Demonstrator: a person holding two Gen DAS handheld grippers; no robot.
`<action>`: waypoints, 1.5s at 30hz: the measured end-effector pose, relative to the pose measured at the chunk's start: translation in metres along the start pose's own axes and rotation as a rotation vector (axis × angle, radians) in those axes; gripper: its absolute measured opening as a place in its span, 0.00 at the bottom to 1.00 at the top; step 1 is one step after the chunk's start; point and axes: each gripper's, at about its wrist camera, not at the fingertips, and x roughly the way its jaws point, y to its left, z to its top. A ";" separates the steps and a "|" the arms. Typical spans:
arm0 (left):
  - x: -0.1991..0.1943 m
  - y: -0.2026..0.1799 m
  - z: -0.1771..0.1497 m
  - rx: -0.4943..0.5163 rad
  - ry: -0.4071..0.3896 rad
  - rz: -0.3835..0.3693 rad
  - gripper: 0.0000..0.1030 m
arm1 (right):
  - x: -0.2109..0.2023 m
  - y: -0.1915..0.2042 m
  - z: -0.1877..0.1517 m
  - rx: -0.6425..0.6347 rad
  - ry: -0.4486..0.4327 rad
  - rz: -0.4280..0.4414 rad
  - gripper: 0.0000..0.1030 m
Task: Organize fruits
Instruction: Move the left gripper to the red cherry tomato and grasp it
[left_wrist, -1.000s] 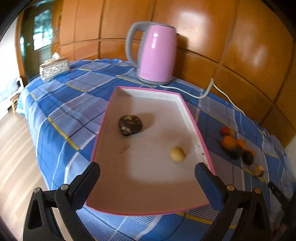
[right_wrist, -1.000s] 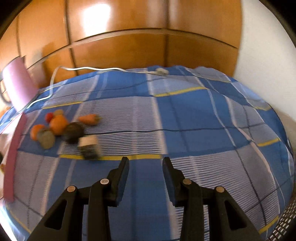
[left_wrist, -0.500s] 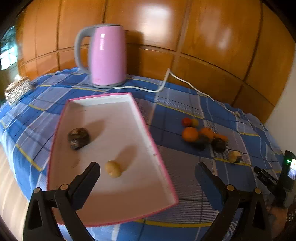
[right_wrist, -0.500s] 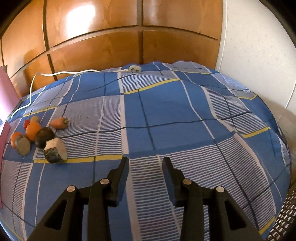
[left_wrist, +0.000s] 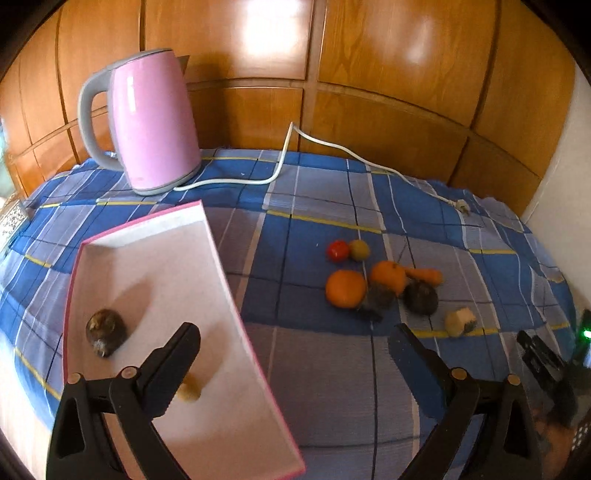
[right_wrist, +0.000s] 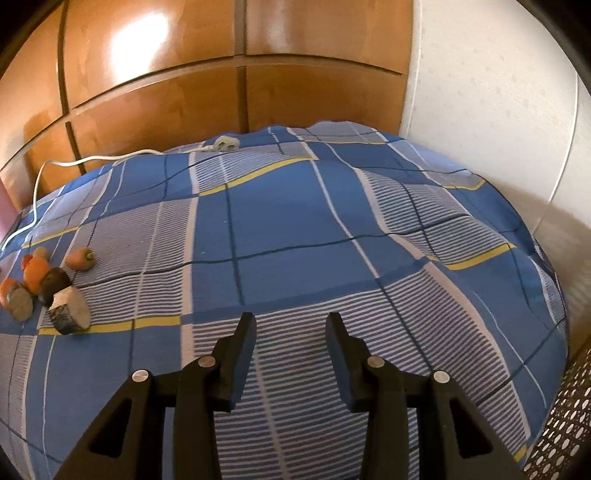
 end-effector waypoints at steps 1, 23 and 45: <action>0.005 -0.001 0.005 -0.005 0.011 -0.009 0.91 | 0.000 -0.002 0.001 0.004 -0.003 -0.002 0.41; 0.125 -0.041 0.072 0.113 0.248 -0.142 0.34 | -0.003 0.010 0.000 -0.044 -0.013 0.061 0.48; 0.128 -0.022 0.073 0.016 0.201 -0.277 0.24 | 0.003 0.009 -0.001 -0.041 0.001 0.068 0.49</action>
